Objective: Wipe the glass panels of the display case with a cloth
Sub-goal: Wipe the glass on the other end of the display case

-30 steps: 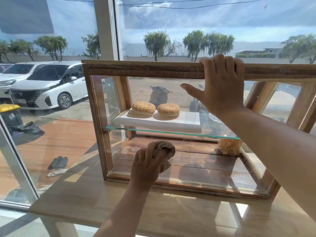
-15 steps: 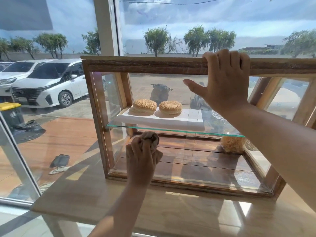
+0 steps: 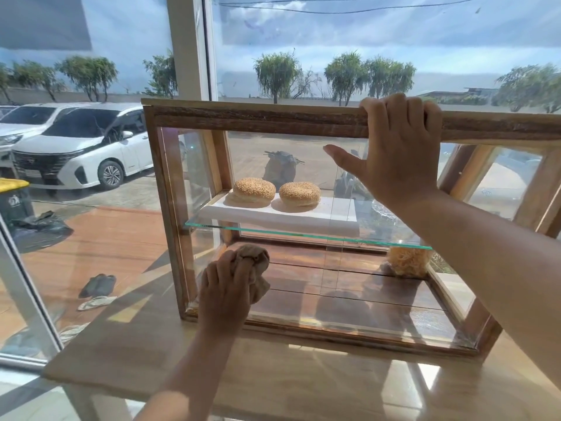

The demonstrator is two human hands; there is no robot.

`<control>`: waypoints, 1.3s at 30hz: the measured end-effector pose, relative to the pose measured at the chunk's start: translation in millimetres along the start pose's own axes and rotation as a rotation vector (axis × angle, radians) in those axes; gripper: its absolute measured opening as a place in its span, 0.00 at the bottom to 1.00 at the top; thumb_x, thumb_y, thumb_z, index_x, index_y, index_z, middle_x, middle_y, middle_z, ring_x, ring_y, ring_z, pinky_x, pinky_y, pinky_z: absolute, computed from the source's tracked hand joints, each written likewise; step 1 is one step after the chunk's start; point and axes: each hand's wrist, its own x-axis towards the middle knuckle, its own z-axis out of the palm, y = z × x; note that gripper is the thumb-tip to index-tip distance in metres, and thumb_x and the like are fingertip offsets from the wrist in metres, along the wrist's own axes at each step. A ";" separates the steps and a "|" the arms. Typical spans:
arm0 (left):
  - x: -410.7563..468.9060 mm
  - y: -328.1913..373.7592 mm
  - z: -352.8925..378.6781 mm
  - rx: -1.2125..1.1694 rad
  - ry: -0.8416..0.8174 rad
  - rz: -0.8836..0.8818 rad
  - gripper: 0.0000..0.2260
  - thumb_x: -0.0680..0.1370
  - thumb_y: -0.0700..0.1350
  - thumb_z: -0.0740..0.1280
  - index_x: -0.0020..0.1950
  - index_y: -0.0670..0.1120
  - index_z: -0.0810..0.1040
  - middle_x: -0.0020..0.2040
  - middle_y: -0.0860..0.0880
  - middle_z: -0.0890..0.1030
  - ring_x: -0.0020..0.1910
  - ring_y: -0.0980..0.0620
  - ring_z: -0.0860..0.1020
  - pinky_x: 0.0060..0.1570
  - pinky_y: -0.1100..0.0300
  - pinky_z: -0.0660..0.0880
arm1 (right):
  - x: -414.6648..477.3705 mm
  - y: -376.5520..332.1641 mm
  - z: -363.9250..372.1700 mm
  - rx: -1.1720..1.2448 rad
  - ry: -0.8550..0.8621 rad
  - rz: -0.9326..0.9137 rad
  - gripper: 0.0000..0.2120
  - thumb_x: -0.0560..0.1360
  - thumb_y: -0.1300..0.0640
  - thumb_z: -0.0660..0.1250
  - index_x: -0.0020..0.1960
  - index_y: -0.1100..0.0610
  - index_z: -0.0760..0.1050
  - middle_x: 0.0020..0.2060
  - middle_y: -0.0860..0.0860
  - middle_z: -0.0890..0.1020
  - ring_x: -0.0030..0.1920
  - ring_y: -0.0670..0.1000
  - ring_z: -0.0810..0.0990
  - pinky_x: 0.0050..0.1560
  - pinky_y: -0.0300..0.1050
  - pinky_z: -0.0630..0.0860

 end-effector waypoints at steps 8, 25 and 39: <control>3.6 -21.5 -9.3 0.005 -0.009 -0.386 0.10 0.78 0.43 0.63 0.53 0.37 0.70 0.54 0.33 0.71 0.49 0.35 0.70 0.48 0.42 0.69 | -0.3 -4.1 1.6 0.003 -0.017 0.013 0.34 0.78 0.29 0.54 0.60 0.61 0.71 0.50 0.60 0.75 0.50 0.60 0.72 0.58 0.56 0.63; 21.0 53.6 -5.0 -0.166 -0.048 0.203 0.17 0.73 0.44 0.67 0.61 0.46 0.71 0.57 0.44 0.71 0.45 0.43 0.72 0.44 0.51 0.71 | -2.0 -0.5 0.0 0.006 0.007 0.013 0.34 0.79 0.30 0.53 0.60 0.61 0.72 0.50 0.59 0.75 0.50 0.60 0.73 0.57 0.56 0.66; -27.4 33.3 -3.0 -0.347 -0.156 -0.831 0.13 0.80 0.44 0.61 0.55 0.33 0.68 0.55 0.32 0.71 0.55 0.32 0.71 0.54 0.41 0.72 | -1.7 0.6 5.2 -0.019 0.046 0.036 0.34 0.79 0.30 0.52 0.59 0.61 0.72 0.49 0.60 0.75 0.49 0.60 0.73 0.58 0.56 0.62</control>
